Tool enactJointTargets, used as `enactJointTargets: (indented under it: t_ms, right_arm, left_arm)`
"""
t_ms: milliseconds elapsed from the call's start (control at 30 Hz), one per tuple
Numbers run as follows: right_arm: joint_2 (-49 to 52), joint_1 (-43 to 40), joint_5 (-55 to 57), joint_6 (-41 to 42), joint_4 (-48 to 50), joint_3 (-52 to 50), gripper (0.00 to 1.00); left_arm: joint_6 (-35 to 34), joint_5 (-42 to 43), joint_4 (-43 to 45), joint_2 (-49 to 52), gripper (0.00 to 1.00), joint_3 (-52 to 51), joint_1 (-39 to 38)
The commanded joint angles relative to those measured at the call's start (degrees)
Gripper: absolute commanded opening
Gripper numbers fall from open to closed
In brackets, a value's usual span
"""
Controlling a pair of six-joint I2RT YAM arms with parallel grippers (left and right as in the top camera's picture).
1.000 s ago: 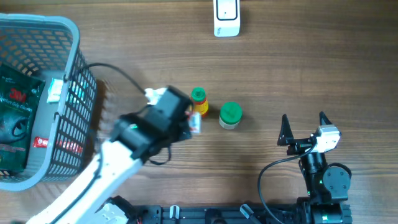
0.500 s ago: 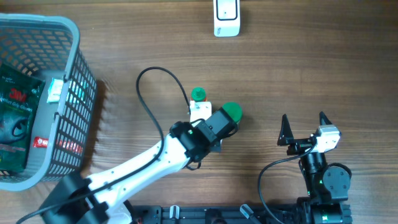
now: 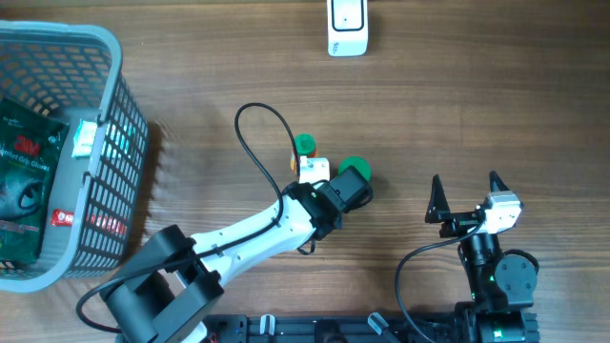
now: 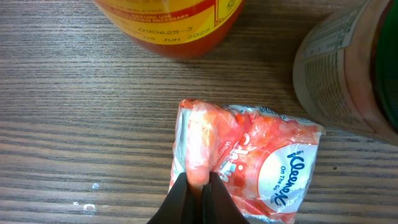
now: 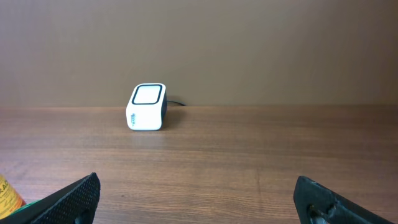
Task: Scan the item barcode
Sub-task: 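Carry the tissue pack with the left gripper and place it near the jar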
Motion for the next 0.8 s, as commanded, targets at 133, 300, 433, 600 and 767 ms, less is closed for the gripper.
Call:
enactJointTargets:
  t_ms: [133,300,433,600,767]
  right_arm:
    - [-0.46,0.24,-0.46,-0.68,0.11,-0.07,1.0]
    - [-0.46,0.24,-0.46,-0.7,0.11,-0.07,1.0]
    - [-0.46,0.24,-0.46,-0.7,0.11,-0.07,1.0]
    - [-0.46,0.24,-0.46,-0.7,0.11,-0.07,1.0]
    - [-0.46,0.22,-0.46,-0.68,0.11,-0.07,1.0]
  left_arm:
    - [-0.52,-1.6,0.24,0.55,0.22,-0.46,-0.15]
    - [-0.55,-1.14,-0.79,-0.44,0.44,-0.28,-0.17]
    - [-0.52,-0.5,-3.56,-3.48,0.63,0.76,-0.17]
    - [-0.5,-0.5,-7.54,-9.35,0.72,2.95,-0.17]
    - [1.53,-0.81,-8.76,-18.51,0.91,3.74,-0.09]
